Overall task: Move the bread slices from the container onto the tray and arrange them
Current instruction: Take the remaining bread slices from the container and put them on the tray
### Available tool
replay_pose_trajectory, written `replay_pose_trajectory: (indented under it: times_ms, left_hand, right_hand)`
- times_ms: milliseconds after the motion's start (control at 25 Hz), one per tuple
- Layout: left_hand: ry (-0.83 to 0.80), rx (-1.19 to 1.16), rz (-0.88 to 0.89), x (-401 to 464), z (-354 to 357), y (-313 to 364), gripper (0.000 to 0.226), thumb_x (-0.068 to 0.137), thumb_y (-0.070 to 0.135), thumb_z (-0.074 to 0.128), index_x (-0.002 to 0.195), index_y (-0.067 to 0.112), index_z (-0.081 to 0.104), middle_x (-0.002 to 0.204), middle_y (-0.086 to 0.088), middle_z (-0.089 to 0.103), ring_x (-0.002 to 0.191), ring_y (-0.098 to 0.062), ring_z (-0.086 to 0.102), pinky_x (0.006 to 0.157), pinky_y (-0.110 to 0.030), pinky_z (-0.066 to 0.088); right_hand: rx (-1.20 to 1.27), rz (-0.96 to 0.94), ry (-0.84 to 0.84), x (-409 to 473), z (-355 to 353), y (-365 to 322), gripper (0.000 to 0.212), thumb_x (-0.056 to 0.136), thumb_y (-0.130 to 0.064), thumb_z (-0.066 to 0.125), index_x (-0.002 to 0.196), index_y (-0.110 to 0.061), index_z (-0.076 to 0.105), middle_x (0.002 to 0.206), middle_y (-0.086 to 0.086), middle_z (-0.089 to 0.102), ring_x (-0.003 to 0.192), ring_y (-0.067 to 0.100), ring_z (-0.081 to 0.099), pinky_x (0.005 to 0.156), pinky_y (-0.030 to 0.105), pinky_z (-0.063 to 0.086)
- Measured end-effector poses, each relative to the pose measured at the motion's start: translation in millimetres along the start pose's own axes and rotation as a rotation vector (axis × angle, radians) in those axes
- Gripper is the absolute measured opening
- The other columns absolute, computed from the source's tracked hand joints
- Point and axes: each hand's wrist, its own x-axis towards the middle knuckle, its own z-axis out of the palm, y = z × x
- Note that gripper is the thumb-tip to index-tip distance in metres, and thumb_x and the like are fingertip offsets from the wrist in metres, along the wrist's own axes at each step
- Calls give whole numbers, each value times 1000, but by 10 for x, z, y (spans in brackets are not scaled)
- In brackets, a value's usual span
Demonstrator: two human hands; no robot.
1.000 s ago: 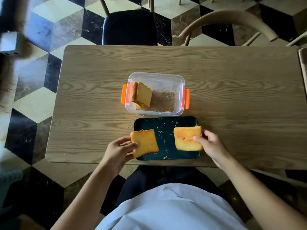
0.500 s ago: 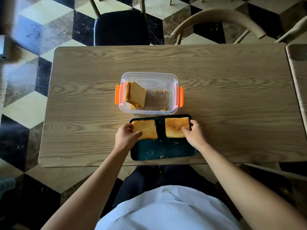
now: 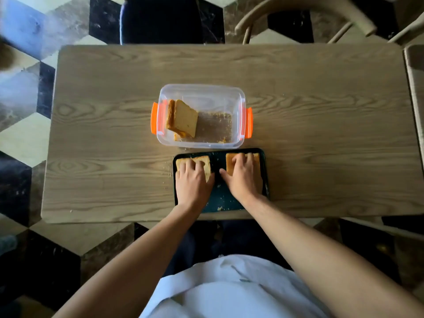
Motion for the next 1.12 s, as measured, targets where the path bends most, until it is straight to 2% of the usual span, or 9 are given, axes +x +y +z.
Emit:
replay_pose_trajectory:
  times_ms: [80, 200, 520, 760, 920, 1000, 1120]
  left_hand:
    - [8, 90, 10, 10, 93, 31, 51, 84, 51, 61, 113, 9, 60, 116, -16, 56, 111, -37, 49, 92, -47, 40]
    - [28, 125, 14, -22, 206, 27, 48, 82, 45, 61, 116, 11, 58, 123, -16, 53, 116, -38, 47, 98, -49, 36]
    - [13, 140, 18, 3, 179, -24, 42, 82, 35, 58, 117, 11, 58, 126, -16, 52, 118, -36, 46, 101, -48, 36]
    - [38, 114, 17, 11, 155, -34, 38, 82, 34, 60, 112, 12, 61, 122, -16, 55, 114, -36, 49, 99, -47, 37]
    - [23, 76, 9, 2, 99, -12, 42, 84, 38, 60, 116, 11, 60, 123, -16, 55, 116, -36, 48, 101, -47, 35]
    - [56, 19, 10, -18, 4, 14, 45, 85, 43, 60, 117, 10, 61, 121, -15, 56, 117, -36, 49, 101, -48, 36]
    - [127, -114, 40, -47, -197, 22, 42, 82, 38, 53, 112, 9, 62, 112, -15, 59, 107, -37, 52, 89, -47, 43]
  right_hand:
    - [-64, -5, 48, 44, 100, 4, 50, 83, -43, 72, 112, -7, 52, 127, 18, 49, 114, 36, 48, 97, 46, 42]
    - [-125, -39, 118, 29, 210, 64, 49, 78, -38, 75, 110, -10, 52, 123, 17, 50, 111, 37, 49, 94, 49, 46]
    - [-34, -111, 122, 95, 298, 270, 44, 76, -26, 74, 112, -16, 50, 125, 14, 46, 111, 35, 50, 89, 48, 49]
    - [-55, -137, 191, 119, 252, 303, 42, 74, -27, 75, 108, -16, 53, 119, 12, 51, 105, 34, 52, 86, 46, 50]
    - [-40, -129, 155, 87, 144, 253, 38, 80, -28, 74, 111, -13, 56, 119, 13, 52, 107, 33, 53, 86, 47, 50]
    - [44, -182, 186, -1, 44, 159, 31, 85, -28, 69, 109, -11, 60, 115, 13, 56, 103, 31, 56, 82, 44, 51]
    - [345, -426, 226, -99, -194, -212, 16, 88, -21, 63, 100, -10, 64, 96, 5, 64, 82, 19, 60, 68, 34, 52]
